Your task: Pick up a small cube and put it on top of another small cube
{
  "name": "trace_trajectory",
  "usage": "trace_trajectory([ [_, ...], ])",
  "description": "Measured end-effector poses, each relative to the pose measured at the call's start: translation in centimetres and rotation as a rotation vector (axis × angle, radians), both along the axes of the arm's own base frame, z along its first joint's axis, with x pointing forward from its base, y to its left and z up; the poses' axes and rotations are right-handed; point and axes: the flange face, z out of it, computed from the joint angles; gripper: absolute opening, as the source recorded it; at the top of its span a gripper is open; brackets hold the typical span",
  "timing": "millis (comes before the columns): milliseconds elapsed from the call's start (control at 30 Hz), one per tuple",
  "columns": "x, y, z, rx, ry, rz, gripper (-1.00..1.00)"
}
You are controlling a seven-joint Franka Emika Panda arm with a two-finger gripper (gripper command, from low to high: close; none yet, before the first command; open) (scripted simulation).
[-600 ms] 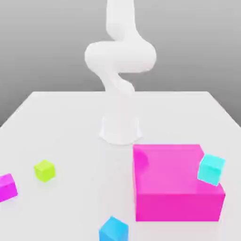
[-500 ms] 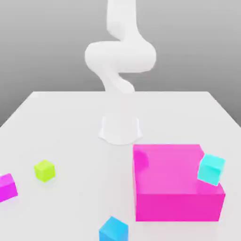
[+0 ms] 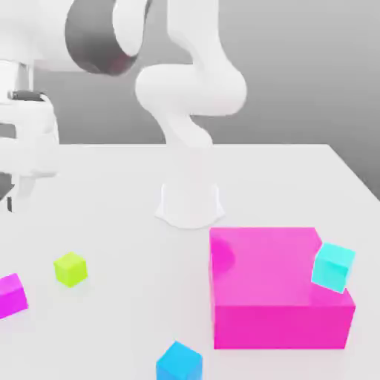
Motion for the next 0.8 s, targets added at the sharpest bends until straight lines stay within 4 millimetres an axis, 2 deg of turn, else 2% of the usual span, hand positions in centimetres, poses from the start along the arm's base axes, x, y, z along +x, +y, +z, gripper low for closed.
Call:
trace_trajectory([
  [67, -2.0, -2.7, -3.8, 0.025, 0.049, -0.076, 0.0],
  [267, -7.9, -6.7, -14.5, 0.093, 0.192, -0.238, 0.0],
  [400, -8.8, -7.2, -19.9, 0.1, 0.209, -0.258, 0.0],
  [433, -8.9, -7.1, -21.1, 0.1, 0.21, -0.26, -1.0],
  [667, -8.9, -7.1, -21.4, 0.101, 0.21, -0.26, -1.0],
  [800, -8.9, -7.2, -17.1, 0.101, 0.21, -0.26, -1.0],
])
